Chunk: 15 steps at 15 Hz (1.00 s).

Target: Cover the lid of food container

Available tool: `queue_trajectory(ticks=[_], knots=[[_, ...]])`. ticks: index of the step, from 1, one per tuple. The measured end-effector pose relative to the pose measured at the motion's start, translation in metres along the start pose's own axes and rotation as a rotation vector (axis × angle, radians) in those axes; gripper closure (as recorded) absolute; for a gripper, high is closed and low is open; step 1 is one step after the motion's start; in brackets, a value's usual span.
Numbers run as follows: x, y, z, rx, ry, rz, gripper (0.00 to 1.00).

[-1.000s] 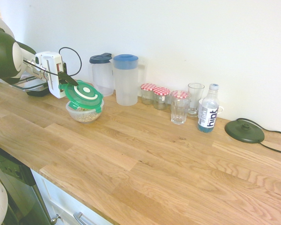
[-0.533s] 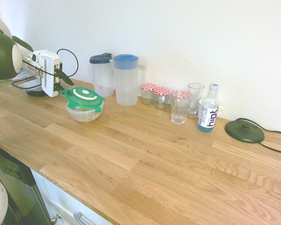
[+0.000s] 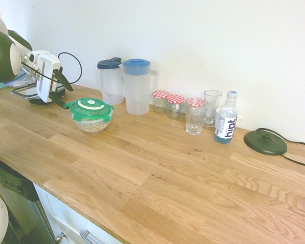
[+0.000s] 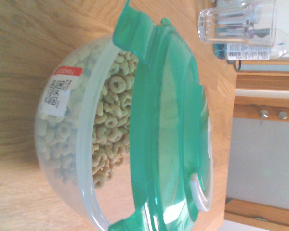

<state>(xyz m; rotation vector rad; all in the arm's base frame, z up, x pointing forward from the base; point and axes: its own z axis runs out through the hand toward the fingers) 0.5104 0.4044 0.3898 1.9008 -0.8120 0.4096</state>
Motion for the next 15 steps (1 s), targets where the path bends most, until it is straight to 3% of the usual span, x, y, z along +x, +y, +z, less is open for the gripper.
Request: queue_trajectory(ticks=[8,15], knots=[[0.029,0.044,-0.021,0.164,-0.228,-0.037,0.00],[0.083,0.125,-0.009,0.529,-0.454,-0.140,0.00]])
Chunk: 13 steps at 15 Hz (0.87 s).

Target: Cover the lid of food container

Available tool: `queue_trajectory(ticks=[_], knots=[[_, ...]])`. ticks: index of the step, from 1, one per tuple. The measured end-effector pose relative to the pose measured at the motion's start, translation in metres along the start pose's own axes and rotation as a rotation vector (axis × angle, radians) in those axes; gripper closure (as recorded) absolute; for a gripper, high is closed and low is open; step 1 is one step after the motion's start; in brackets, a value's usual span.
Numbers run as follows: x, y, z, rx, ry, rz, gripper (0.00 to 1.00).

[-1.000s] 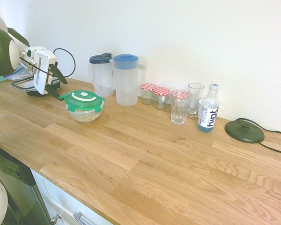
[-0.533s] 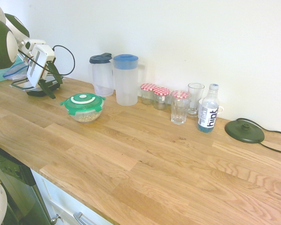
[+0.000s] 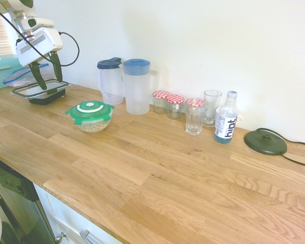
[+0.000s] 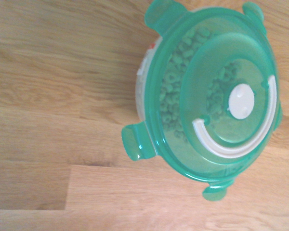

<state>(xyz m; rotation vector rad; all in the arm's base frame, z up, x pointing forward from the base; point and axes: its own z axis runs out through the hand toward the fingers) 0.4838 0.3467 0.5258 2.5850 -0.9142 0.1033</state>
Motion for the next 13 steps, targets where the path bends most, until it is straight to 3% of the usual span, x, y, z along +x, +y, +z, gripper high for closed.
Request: queue_trajectory(ticks=[6,13], knots=[[0.081,0.095,0.012,0.326,-0.134,-0.098,0.00],[0.133,0.274,0.095,0.329,-0.148,0.004,0.00]])
